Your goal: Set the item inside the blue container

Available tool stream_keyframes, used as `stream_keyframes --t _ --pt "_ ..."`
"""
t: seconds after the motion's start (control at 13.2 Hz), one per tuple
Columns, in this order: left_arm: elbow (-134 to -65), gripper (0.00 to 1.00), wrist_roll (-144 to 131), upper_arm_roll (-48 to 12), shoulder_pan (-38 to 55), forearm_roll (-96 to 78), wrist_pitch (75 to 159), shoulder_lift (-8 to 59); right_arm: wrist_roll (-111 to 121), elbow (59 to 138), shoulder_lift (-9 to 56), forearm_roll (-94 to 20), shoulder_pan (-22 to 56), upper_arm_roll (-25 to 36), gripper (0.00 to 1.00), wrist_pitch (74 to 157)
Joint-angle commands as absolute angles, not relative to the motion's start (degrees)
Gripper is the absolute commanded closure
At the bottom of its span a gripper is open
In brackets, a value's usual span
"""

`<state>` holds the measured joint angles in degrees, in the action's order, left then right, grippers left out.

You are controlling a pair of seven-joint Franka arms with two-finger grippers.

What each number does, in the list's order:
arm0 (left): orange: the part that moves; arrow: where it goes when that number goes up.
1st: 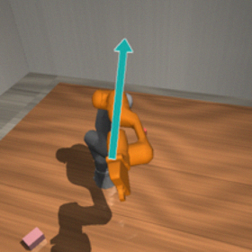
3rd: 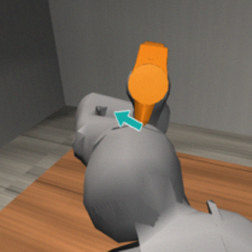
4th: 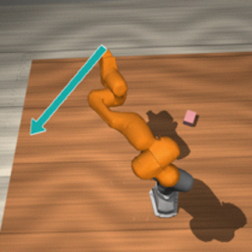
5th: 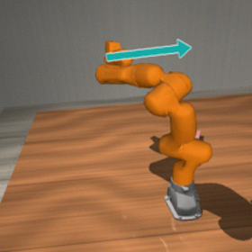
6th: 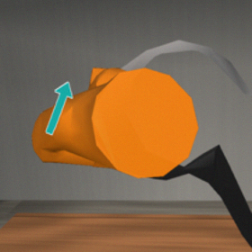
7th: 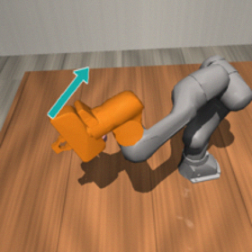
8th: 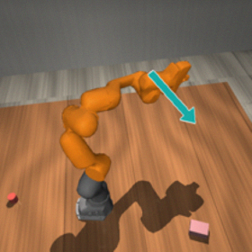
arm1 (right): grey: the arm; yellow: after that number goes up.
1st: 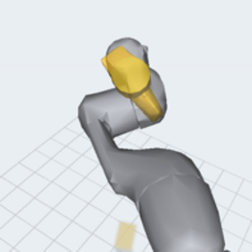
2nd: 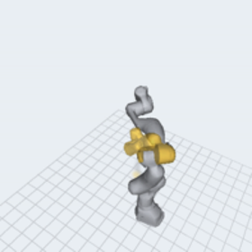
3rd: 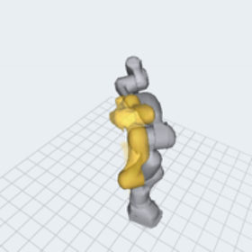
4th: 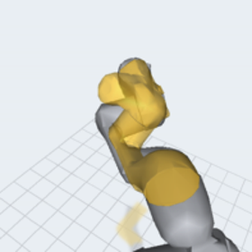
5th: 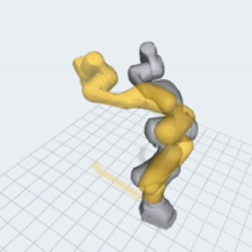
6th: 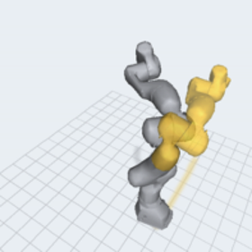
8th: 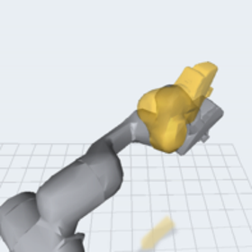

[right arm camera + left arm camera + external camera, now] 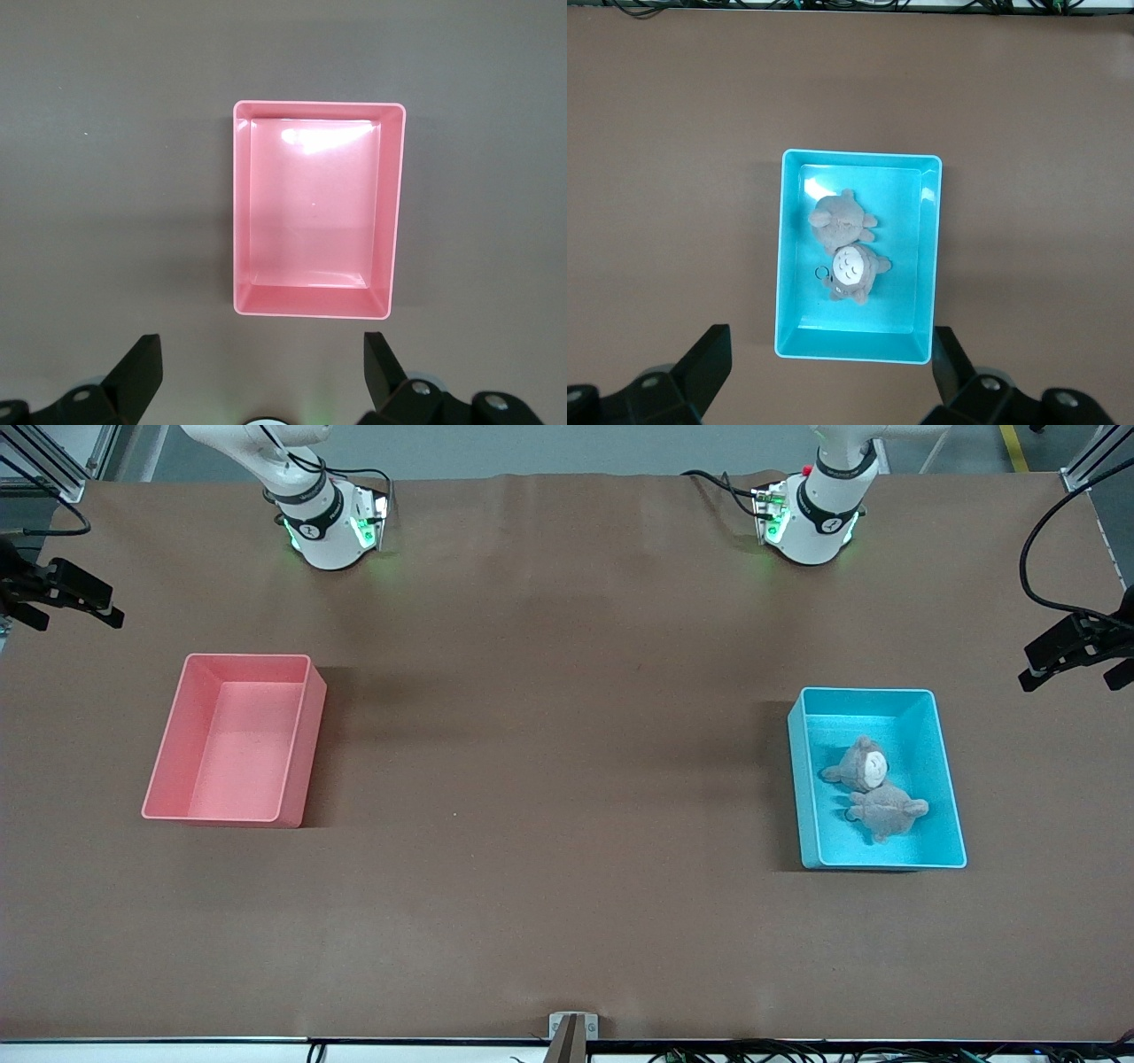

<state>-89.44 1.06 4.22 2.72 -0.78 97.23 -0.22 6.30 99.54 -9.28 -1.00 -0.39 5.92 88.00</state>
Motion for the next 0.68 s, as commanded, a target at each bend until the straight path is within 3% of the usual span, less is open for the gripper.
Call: stream_keyframes --t 0.0,0.61 --pt "-87.8 0.0 0.8 4.8 3.0 -1.5 96.1 0.4 5.4 101.3 -11.1 -0.4 -0.4 5.8 0.0 88.6" --pt "-87.8 0.0 0.7 4.4 3.3 -1.6 96.1 0.4 5.4 101.3 -11.2 -0.4 -0.4 5.9 0.0 88.2"
